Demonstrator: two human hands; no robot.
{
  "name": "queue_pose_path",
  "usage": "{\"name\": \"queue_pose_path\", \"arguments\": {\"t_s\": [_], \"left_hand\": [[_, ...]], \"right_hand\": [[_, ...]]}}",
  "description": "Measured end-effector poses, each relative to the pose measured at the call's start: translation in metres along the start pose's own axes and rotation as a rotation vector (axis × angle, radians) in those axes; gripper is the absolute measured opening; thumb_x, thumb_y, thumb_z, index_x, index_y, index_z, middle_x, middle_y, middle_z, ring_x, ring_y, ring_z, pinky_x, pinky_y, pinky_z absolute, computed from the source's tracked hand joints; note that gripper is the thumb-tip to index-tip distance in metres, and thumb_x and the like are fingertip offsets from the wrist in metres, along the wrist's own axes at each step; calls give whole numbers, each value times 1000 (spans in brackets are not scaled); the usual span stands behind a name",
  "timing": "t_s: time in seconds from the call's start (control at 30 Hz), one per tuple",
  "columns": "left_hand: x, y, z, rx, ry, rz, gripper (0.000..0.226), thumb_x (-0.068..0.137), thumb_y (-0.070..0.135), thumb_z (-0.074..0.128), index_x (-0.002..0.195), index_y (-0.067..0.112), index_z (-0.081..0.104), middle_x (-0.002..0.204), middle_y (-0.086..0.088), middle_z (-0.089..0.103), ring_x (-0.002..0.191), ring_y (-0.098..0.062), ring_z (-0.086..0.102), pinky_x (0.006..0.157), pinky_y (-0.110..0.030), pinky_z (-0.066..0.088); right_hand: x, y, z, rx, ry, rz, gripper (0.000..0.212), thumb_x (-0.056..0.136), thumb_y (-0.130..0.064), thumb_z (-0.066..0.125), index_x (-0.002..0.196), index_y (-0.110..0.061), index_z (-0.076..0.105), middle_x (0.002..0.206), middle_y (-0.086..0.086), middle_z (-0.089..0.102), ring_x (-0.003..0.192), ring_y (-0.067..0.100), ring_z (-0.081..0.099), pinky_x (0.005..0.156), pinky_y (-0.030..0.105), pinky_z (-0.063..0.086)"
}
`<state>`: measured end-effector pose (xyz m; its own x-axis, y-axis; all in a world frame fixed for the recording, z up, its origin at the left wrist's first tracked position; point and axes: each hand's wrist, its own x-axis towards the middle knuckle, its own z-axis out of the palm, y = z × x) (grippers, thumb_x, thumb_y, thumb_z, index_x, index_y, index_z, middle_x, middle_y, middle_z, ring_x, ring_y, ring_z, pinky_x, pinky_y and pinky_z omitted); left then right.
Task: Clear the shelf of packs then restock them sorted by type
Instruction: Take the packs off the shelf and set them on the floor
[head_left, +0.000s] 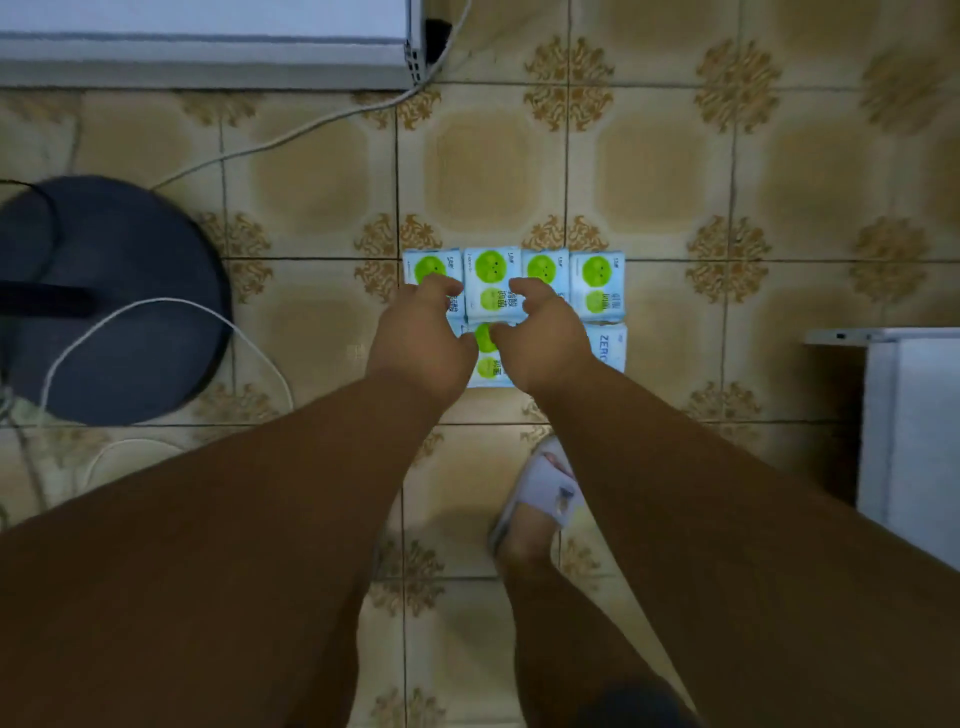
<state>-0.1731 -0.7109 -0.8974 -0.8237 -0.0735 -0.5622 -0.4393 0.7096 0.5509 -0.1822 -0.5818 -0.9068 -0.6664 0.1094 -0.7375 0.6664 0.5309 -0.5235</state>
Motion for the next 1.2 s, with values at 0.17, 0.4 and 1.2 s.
{"name": "queue_pose_path", "arguments": {"t_s": [0.17,0.4,1.2], "left_hand": [[-124,117,-100,-3,6,182,41,84,9,65,122,20,57,116,-1,60,100,-18,59,87,-30,47],[-251,257,-198,17,-2,595,31,85,12,62,108,33,58,93,21,57,81,-11,58,78,-32,51],[-839,463,-75,-191,-544,1649,26,86,14,58,102,35,58,88,20,58,71,-3,58,63,-31,52]], "right_hand": [[-164,-76,-101,-59,110,-178,52,91,-14,61,141,-21,47,136,10,49,114,26,58,96,36,46],[-363,-135,-220,-67,372,-285,55,89,-20,64,141,-27,46,135,5,50,114,23,57,98,38,47],[-973,110,-325,391,1746,1,37,94,-23,59,127,-35,48,117,-12,54,83,0,56,62,19,45]]}}
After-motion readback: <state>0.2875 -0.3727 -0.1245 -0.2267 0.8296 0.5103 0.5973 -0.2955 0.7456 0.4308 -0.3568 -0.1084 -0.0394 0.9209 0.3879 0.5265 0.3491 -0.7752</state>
